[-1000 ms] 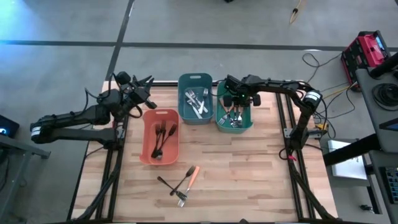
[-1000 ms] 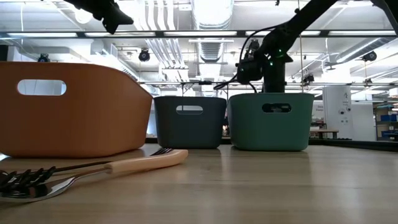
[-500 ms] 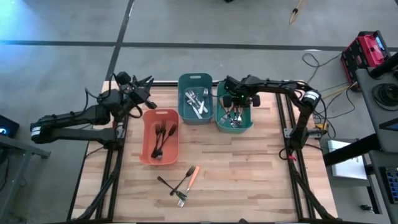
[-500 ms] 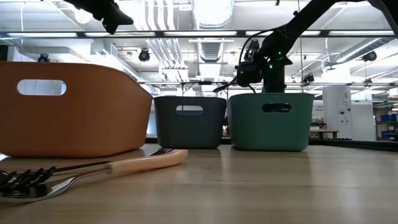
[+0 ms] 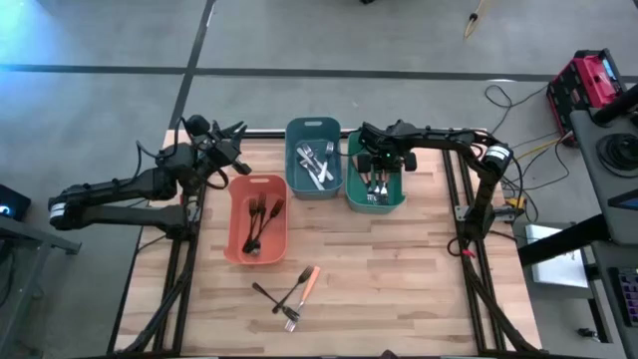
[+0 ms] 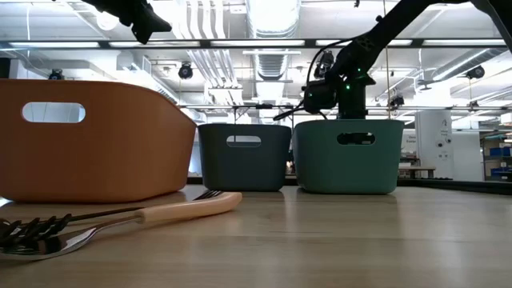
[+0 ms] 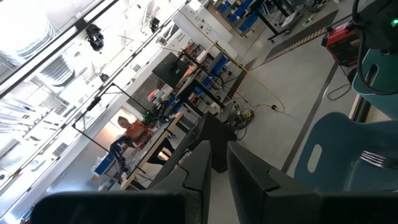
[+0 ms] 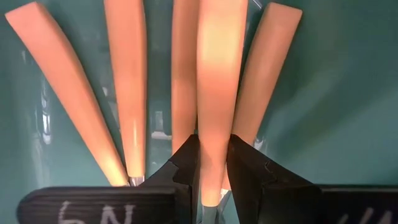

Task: Sort silverware by color (type)
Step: Put the orange fork into the green bin, then put the black fork into the orange bin

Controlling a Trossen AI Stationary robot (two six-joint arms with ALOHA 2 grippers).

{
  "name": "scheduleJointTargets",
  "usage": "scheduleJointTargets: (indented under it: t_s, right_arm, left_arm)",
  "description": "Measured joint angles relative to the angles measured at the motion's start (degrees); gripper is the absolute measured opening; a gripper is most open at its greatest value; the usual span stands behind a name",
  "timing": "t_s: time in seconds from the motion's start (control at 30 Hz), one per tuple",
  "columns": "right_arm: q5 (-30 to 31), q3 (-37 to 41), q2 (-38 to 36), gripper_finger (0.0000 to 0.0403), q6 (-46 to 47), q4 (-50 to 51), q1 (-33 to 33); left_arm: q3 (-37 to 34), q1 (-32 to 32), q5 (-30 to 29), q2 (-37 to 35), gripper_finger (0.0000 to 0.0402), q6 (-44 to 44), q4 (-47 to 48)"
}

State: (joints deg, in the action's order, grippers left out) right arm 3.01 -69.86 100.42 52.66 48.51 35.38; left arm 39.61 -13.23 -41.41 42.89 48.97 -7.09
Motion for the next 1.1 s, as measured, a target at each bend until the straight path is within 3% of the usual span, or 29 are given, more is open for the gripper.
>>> scheduleJointTargets:
  t_s: [0.43,0.8,1.1]
  right_arm:
    - [-0.03,0.0,0.0,0.0056,-0.37,0.02,0.0]
    - [0.01,0.0,0.0,0.0118,-0.79,0.04,0.0]
    - [-0.2,-1.59,-1.18,0.0141,-1.67,1.18,0.0]
  left_arm:
    - [0.0,-0.01,0.0,0.0,0.0036,0.0,0.25]
    - [-0.02,-0.01,0.0,-0.01,0.0036,0.0,0.44]
    - [-0.01,-0.02,0.0,0.0,0.0036,0.0,0.42]
